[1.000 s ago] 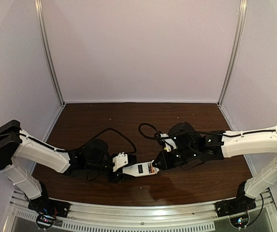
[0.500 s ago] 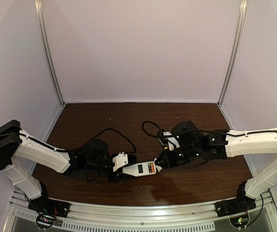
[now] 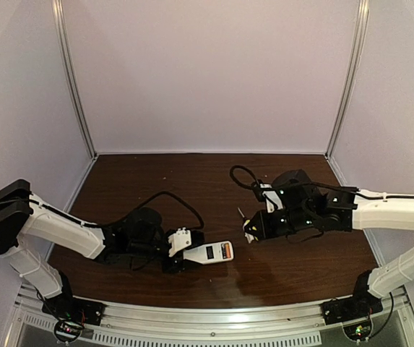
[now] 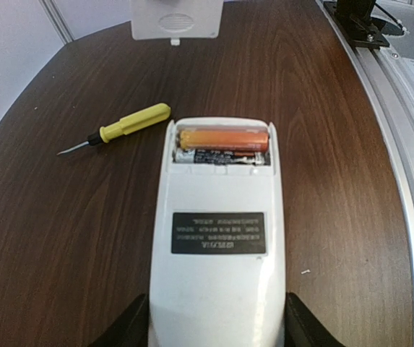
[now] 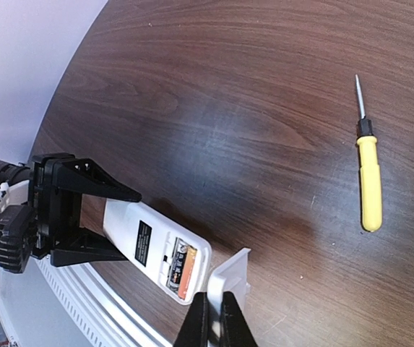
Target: Unload the batteries from the remote control
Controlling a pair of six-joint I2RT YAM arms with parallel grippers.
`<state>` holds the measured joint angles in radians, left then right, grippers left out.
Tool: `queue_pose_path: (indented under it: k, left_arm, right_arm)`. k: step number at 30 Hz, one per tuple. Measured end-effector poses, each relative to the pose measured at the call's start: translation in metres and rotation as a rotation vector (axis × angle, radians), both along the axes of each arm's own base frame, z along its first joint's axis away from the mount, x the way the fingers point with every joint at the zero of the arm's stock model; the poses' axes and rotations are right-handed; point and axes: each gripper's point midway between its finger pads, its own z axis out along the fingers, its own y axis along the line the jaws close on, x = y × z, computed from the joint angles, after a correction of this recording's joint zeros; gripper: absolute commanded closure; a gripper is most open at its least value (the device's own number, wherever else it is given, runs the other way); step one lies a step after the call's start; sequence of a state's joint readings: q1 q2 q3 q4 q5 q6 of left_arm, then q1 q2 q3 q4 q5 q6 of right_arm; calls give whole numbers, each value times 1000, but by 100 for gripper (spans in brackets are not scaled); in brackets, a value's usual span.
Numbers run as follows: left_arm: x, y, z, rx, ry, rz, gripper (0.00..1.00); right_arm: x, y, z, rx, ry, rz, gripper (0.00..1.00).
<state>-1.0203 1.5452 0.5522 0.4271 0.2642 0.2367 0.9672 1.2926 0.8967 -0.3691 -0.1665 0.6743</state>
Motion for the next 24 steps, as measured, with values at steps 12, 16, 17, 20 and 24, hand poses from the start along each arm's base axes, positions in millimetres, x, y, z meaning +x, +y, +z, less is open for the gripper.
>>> queue_pose_path:
  k: [12, 16, 17, 20, 24]
  left_arm:
    - [0, 0, 0, 0, 0, 0, 100]
    - [0, 0, 0, 0, 0, 0, 100]
    - [0, 0, 0, 0, 0, 0, 100]
    - [0, 0, 0, 0, 0, 0, 100]
    - [0, 0, 0, 0, 0, 0, 100]
  right_arm:
    - [34, -58, -10, -95, -43, -180, 100]
    - [47, -87, -26, -160, -38, -272, 100]
    - [49, -93, -29, -178, -36, -292, 100]
    - [55, -112, -39, -238, -36, -351, 100]
    - [61, -130, -52, -306, -38, -405, 100]
